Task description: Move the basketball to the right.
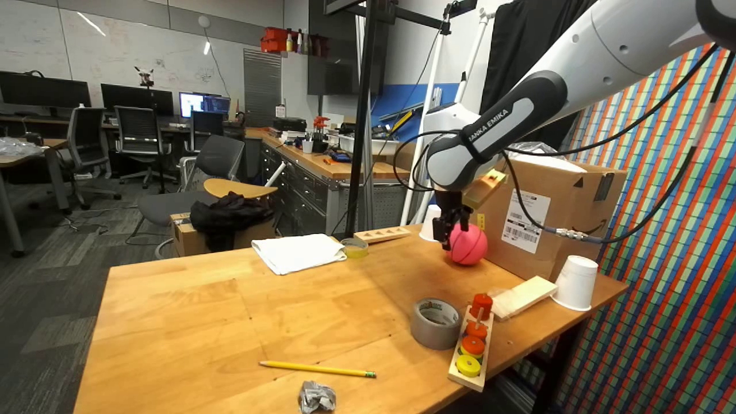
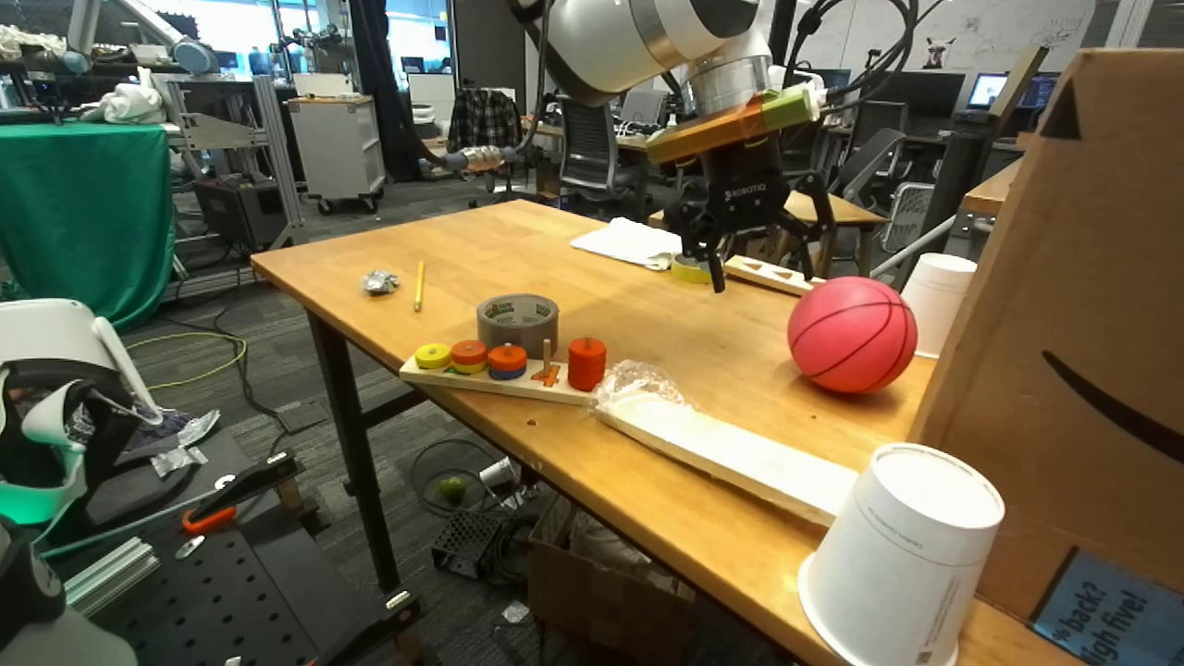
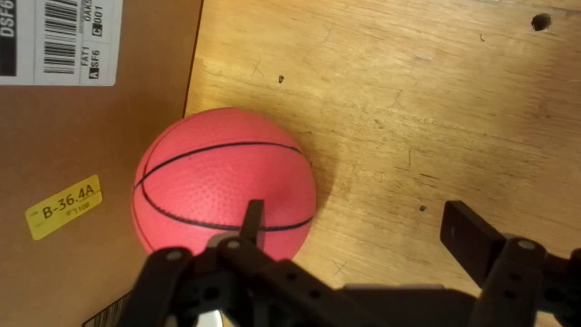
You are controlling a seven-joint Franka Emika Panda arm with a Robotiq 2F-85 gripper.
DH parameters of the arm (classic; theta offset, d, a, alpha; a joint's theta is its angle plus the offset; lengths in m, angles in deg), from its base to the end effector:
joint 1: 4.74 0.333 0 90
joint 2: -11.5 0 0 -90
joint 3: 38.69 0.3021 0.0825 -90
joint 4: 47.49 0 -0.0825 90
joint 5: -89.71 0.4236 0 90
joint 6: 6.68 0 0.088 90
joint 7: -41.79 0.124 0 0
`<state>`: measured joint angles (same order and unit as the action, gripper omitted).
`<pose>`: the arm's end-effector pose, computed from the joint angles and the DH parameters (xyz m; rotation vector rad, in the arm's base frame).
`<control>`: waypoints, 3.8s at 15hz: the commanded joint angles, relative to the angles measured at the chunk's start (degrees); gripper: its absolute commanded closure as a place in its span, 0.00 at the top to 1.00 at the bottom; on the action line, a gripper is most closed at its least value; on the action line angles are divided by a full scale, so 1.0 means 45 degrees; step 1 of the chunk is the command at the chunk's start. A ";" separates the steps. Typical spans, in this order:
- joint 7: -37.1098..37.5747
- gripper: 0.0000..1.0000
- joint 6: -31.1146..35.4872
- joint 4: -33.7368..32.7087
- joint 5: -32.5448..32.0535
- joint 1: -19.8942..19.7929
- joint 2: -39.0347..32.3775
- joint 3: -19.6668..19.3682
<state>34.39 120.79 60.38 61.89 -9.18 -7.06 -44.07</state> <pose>0.6448 -0.1309 0.2913 2.7040 0.3523 -0.0647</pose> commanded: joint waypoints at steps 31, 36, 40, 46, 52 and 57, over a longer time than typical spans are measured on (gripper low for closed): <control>-0.1157 1.00 -0.0001 0.0706 -0.1361 0.1041 -0.0051 0.0505; -0.1608 1.00 0.0125 0.0995 -0.0948 0.0410 0.0209 0.0318; -0.1808 1.00 -0.0197 0.0753 -0.0681 0.0036 0.0188 0.0202; -0.2714 1.00 -0.0811 0.0282 0.0525 -0.0354 0.0116 0.0214; -0.2030 1.00 -0.1182 -0.0133 -0.0006 -0.0151 0.0073 0.0010; -0.3362 1.00 -0.0796 0.0446 -0.0352 0.0089 0.0556 0.0472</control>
<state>23.72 116.92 60.87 61.27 -9.94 -6.93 -43.10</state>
